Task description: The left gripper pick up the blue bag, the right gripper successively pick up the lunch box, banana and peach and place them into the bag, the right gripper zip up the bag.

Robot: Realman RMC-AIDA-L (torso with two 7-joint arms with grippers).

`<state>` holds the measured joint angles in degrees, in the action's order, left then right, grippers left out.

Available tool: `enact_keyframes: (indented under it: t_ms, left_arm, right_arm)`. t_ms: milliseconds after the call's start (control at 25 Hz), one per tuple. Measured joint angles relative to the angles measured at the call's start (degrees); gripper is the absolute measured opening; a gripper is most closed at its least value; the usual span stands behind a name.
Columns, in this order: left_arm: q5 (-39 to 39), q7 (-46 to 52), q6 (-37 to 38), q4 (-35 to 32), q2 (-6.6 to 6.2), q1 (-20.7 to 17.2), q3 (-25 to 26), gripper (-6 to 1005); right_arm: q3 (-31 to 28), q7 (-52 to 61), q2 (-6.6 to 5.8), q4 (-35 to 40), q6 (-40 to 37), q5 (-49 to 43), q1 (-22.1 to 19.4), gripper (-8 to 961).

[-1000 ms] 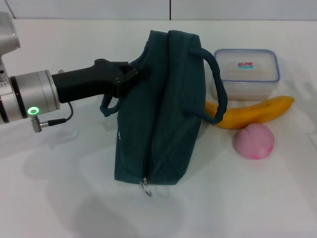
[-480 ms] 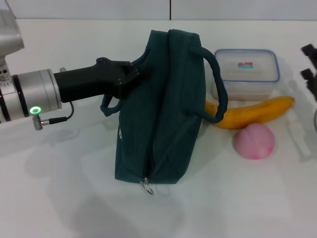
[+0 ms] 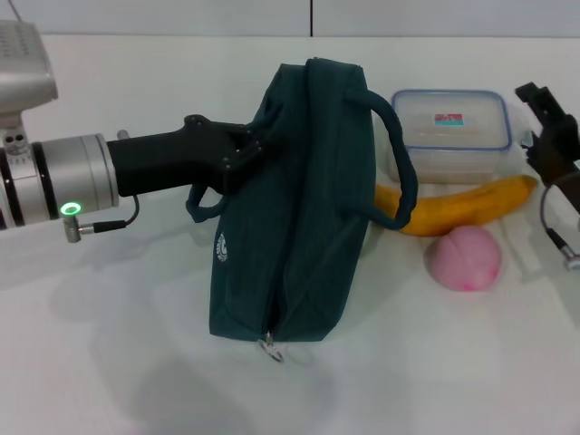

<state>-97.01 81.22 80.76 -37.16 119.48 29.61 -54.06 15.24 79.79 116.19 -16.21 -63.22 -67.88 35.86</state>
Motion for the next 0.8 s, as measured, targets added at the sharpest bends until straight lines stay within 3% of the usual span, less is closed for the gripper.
enact_keyframes:
  t_ms: [400, 520, 800]
  left_arm:
    - [-0.1, -1.6, 0.0, 0.4, 0.21, 0.2, -0.5, 43]
    - [-0.1, -1.6, 0.0, 0.4, 0.19, 0.2, -0.5, 43]
    - [-0.1, -2.1, 0.0, 0.5, 0.15, 0.1, -0.6, 43]
  right_arm:
    - [-5.3, 0.2, 0.01, -2.8, 3.5, -3.9, 2.6, 864]
    - [-8.4, 0.1, 0.01, -2.9, 3.9, -5.9, 2.4, 863]
    - [-9.5, 0.1, 0.0, -2.8, 3.7, -6.0, 2.0, 860]
